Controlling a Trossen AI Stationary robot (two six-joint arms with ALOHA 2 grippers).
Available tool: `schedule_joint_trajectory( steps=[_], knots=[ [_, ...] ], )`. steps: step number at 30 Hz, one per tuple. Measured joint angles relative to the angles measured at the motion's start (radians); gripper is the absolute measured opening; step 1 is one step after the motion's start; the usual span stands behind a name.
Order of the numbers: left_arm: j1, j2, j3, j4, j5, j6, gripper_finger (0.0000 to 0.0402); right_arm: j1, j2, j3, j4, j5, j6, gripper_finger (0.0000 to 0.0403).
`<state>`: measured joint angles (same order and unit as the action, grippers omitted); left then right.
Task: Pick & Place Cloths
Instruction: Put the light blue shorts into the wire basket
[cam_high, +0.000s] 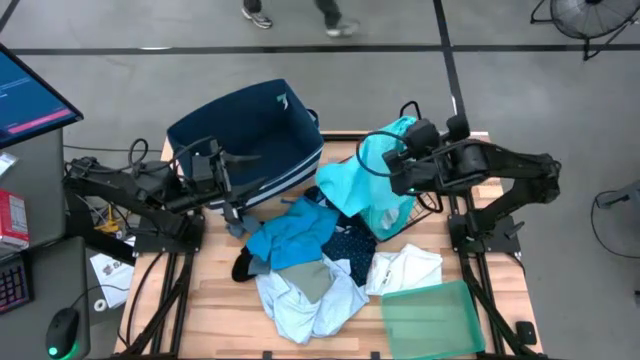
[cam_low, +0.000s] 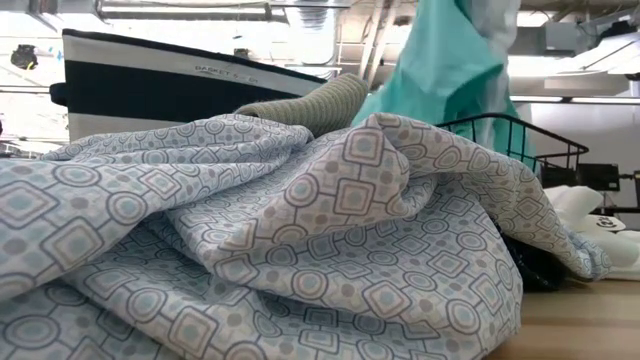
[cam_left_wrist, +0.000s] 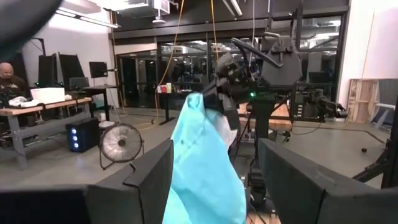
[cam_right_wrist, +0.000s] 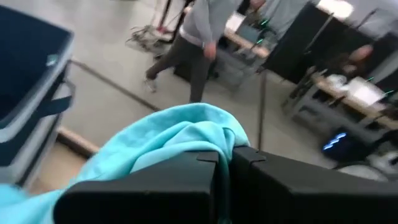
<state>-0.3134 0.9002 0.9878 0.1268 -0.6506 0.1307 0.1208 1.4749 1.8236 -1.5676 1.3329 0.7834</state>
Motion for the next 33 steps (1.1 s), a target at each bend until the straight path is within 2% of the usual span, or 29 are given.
schedule_joint_trajectory(
  steps=[6, 10, 14, 19, 24, 28, 33],
  knots=[
    [0.0, -0.001, 0.0, 0.001, 0.0, 0.0, 0.0218, -0.079, 0.001, 0.052, 0.0, 0.066, -0.077, 0.0],
    [0.0, -0.001, 0.0, 0.001, 0.0, 0.0, 0.0218, -0.161, 0.002, 0.06, -0.003, 0.023, -0.087, 0.0],
    [0.0, -0.001, 0.0, 0.001, 0.0, 0.0, 0.0218, -0.22, 0.031, 0.054, -0.003, -0.165, -0.09, 0.0],
    [0.0, -0.001, 0.0, 0.001, 0.0, 0.0, 0.0218, -0.214, 0.106, 0.01, 0.0, -0.418, -0.151, 0.0],
    [0.0, -0.001, 0.0, 0.001, 0.0, 0.0, 0.0218, -0.209, 0.198, -0.07, 0.028, -0.566, -0.209, 0.0],
    [0.0, -0.001, 0.0, 0.001, 0.0, 0.0, 0.0218, -0.226, 0.237, -0.145, 0.158, -0.754, -0.316, 0.0],
    [0.0, -0.001, 0.0, 0.001, 0.0, 0.0, 0.0218, -0.249, 0.204, -0.22, 0.454, -0.982, -0.439, 0.0]
  ],
)
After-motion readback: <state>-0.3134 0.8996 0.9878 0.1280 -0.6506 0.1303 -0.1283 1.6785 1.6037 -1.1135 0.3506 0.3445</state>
